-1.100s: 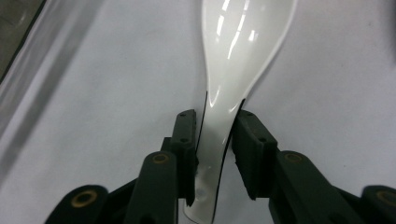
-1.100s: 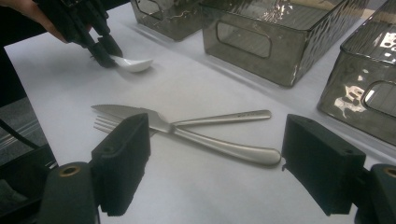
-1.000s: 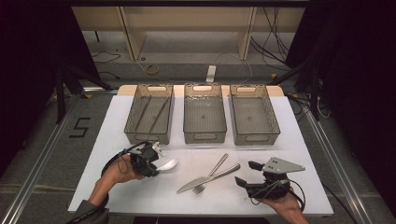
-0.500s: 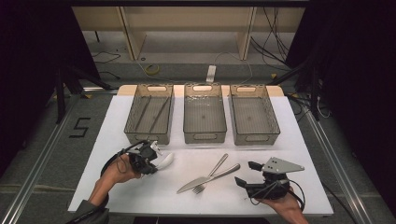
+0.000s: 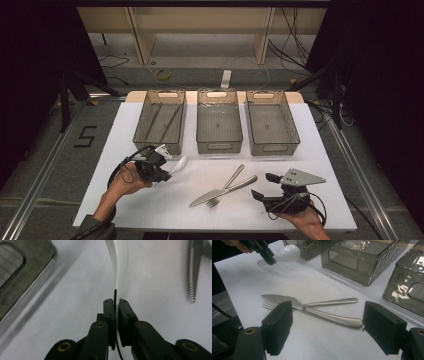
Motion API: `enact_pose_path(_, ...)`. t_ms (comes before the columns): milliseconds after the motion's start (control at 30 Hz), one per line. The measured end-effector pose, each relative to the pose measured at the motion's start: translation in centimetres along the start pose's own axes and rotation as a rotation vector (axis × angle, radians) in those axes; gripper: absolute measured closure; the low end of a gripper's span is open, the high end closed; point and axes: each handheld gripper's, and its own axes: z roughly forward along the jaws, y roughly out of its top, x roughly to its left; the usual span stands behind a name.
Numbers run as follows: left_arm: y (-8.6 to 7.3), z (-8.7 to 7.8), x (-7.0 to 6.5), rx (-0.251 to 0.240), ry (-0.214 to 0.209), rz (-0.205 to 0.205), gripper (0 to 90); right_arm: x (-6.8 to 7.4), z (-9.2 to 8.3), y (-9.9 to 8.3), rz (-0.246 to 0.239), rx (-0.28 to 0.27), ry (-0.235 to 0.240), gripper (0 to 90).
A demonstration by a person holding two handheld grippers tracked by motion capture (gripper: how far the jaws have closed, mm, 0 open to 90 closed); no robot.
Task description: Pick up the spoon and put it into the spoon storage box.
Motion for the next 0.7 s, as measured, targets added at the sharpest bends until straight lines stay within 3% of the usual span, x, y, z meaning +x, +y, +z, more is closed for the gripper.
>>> enact_pose_path(333, 0.9, -1.7, 0.1, -0.203, -0.043, -0.103, 85.2, 0.0, -0.1, 0.0, 0.009, -0.007, -0.008, 24.5)
enact_pose_path(533, 1.9, -2.1, 0.1, -0.261, -0.025, -0.127, 85.2, -0.2, -0.3, 0.0, 0.024, -0.036, -0.017, 24.1)
enact_pose_path(600, 2.4, -2.0, 0.1, -0.276, 0.004, -0.132, 85.2, -0.2, -0.3, 0.0, 0.027, -0.041, -0.02, 23.8)
enact_pose_path(700, 3.1, -1.9, 0.6, -0.301, -0.008, -0.15, 85.2, -0.3, -0.3, -0.1, 0.03, -0.049, -0.026, 23.5)
